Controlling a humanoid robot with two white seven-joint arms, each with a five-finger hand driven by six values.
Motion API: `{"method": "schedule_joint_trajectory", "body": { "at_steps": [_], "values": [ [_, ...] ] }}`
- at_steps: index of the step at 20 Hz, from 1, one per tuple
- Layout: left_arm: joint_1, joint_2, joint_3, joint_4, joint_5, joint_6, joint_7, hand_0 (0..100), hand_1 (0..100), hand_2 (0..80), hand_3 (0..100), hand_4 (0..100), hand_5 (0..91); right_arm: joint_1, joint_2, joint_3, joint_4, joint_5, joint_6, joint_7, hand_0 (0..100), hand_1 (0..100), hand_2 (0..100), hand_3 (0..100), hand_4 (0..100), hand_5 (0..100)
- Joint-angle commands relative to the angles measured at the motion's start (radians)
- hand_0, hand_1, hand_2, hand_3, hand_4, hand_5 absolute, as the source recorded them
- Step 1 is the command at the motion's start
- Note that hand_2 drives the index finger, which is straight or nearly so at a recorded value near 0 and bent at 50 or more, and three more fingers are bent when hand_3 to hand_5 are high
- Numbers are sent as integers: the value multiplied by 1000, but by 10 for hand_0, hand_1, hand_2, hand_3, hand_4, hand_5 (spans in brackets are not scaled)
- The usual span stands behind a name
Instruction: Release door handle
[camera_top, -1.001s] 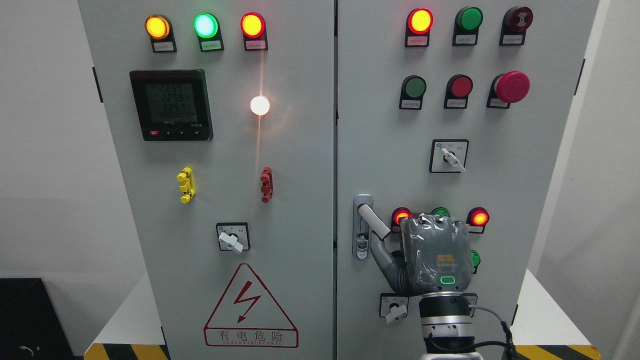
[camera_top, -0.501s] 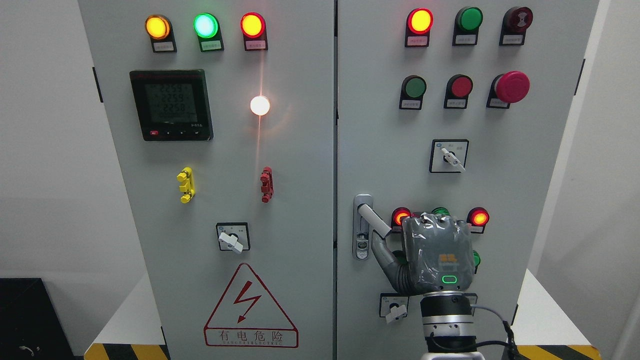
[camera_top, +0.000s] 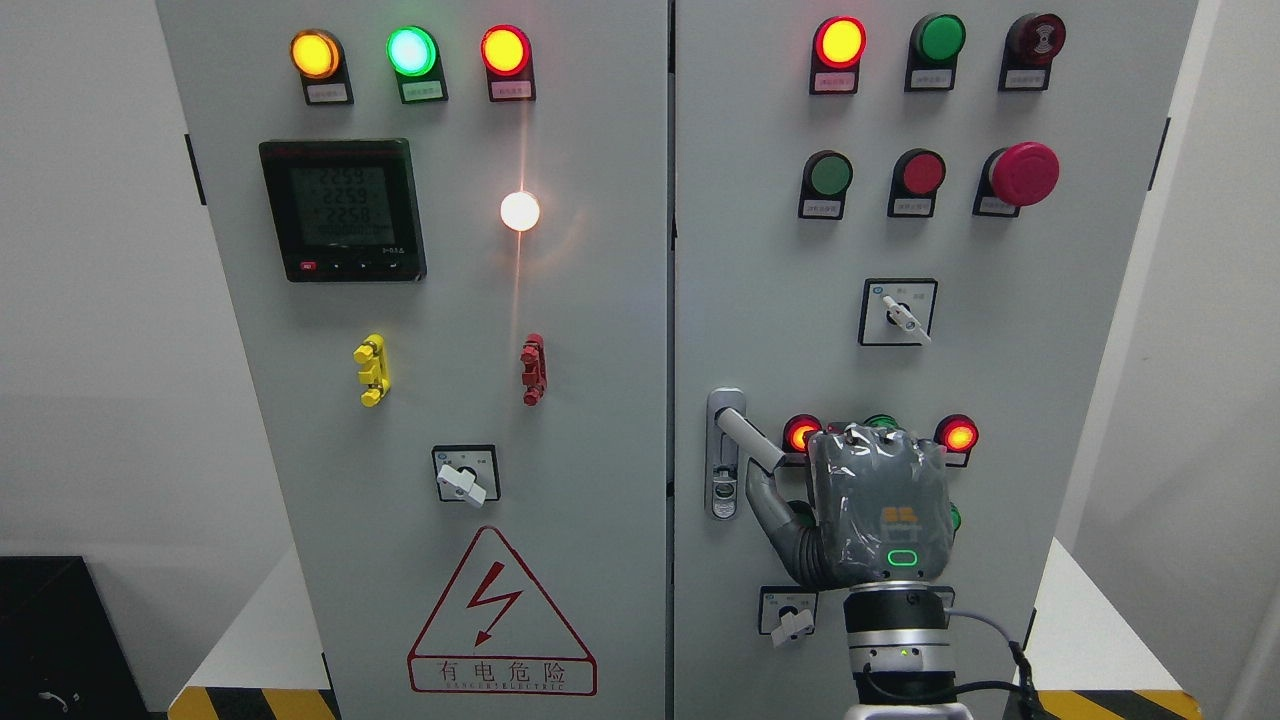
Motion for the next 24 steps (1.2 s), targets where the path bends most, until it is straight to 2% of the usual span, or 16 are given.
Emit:
{"method": "schedule_joint_trajectory", "body": {
  "at_steps": [1, 24],
  "values": [
    [20, 0, 0, 0, 0, 0, 0, 120, 556, 0, 0, 0, 0, 0, 0, -2, -6, -1, 0, 1, 505, 326, 990, 1000, 1000, 1000],
    [20, 0, 0, 0, 0, 0, 0, 120, 556, 0, 0, 0, 0, -3, 0, -11, -12, -4, 0, 1, 507, 319, 988, 1000, 1000, 1000]
  ]
}}
